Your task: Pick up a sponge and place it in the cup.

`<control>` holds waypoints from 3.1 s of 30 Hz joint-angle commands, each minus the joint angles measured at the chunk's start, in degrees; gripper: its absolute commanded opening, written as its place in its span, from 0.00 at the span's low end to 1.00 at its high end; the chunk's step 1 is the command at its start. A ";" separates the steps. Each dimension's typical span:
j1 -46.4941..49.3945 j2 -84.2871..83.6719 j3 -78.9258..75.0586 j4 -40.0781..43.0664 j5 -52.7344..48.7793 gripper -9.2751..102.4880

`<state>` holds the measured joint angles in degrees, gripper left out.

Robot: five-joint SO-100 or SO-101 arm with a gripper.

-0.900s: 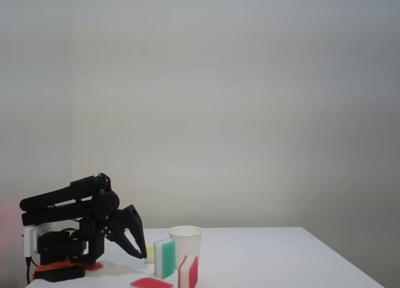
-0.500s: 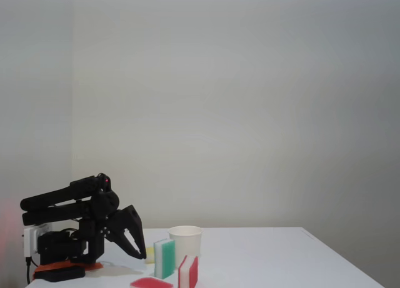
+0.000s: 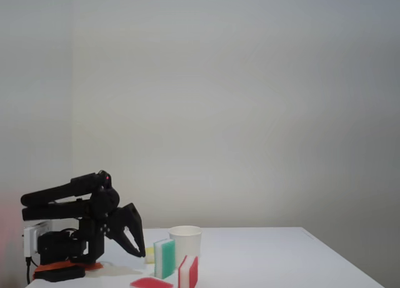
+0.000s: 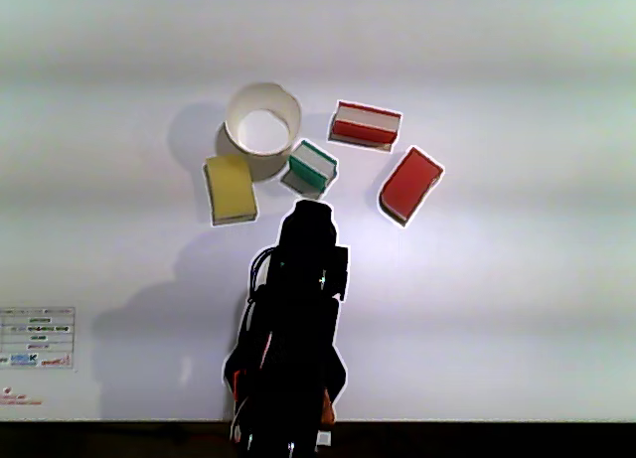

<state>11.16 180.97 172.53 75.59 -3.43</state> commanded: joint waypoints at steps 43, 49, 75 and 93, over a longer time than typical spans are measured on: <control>13.71 -77.08 -67.68 -13.45 2.02 0.11; 12.92 -78.57 -66.97 -15.91 2.02 0.11; 8.44 -80.68 -54.49 -33.49 2.02 0.30; 8.44 -91.41 -55.63 -42.10 3.43 0.30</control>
<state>19.07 88.77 118.04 33.40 -0.09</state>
